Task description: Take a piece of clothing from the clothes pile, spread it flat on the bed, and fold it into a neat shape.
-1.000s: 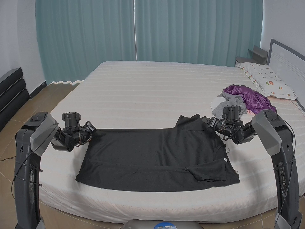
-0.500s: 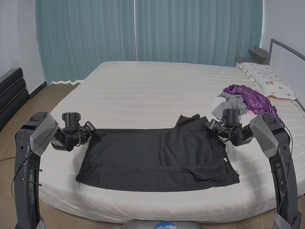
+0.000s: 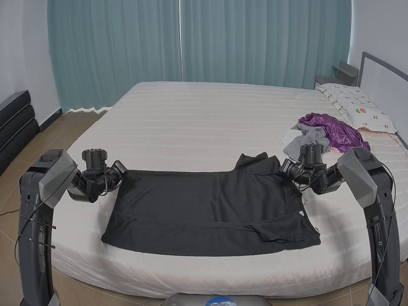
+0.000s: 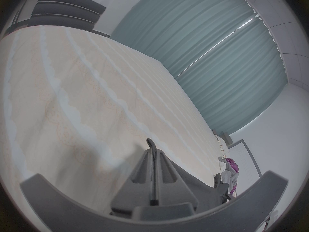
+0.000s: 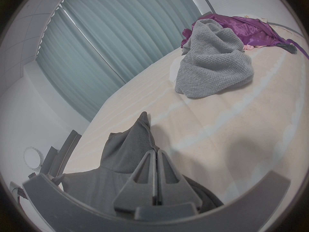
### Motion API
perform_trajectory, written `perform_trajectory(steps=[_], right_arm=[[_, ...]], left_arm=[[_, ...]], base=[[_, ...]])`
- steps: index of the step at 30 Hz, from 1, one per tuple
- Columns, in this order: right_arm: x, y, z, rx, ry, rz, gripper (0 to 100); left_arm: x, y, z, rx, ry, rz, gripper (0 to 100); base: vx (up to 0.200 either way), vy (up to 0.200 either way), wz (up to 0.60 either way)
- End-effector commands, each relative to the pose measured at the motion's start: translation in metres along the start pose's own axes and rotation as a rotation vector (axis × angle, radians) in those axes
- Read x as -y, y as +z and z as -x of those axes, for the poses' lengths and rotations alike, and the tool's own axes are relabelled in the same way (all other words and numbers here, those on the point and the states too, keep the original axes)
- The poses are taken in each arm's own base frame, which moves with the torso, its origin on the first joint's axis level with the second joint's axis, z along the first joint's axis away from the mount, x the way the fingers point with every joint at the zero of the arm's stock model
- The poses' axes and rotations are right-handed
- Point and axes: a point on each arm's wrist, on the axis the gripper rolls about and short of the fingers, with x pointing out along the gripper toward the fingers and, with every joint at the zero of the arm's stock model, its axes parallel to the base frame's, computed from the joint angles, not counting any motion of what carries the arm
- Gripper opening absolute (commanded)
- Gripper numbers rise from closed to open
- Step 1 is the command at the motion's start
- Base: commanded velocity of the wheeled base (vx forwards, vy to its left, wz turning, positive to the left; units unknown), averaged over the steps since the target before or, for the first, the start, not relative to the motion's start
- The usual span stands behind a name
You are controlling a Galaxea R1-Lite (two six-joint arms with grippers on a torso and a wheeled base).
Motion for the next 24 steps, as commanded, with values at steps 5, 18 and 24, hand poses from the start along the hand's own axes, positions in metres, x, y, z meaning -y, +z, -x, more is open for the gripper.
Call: perform_trajectory(steps=[5,18,24], right_arm=[[-0.011,0.019,0.033,0.001,0.019,-0.017,0],[-0.008,0.026,0.057,0.027,0.026,-0.071,0],[-0.002,0.023,0.063,0.038,0.028,-0.115,0]], left_arm=[[0.006,0.004,0.007,0.011,-0.01,-0.003,0],[0.012,0.012,0.016,0.038,-0.01,0.001,0],[0.012,0.011,0.019,0.046,-0.017,-0.003,0]], base=[[0.0,0.0,0.0],[0.0,0.0,0.0],[0.0,0.0,0.0]])
